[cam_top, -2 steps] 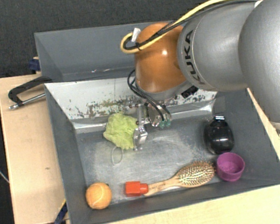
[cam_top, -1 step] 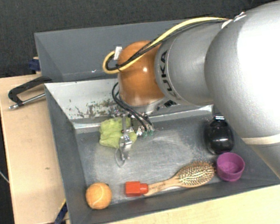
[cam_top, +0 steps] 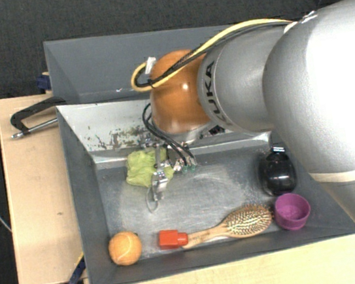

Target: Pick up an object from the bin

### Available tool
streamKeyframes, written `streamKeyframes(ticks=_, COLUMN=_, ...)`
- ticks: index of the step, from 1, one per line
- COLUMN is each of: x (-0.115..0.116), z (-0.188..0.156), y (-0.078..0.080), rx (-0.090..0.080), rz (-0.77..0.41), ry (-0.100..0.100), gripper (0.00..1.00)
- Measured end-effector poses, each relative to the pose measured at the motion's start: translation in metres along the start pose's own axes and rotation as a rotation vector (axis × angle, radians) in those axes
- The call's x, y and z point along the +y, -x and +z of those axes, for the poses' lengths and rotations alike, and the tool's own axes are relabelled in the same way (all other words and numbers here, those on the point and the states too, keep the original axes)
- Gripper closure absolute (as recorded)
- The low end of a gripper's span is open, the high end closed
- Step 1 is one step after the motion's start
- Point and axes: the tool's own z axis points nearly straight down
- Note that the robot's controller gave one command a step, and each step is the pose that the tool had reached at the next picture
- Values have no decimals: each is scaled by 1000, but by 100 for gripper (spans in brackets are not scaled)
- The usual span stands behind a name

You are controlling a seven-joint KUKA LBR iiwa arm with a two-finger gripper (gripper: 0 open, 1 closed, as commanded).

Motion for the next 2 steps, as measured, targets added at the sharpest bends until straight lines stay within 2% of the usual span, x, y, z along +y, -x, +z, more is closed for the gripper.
streamKeyframes(ticks=1, x=0, z=0, y=8, rx=14, rz=1, ry=0, gripper=0)
streamKeyframes(ticks=2, x=0, z=-8, y=8, rx=4, rz=2, ry=1, gripper=100)
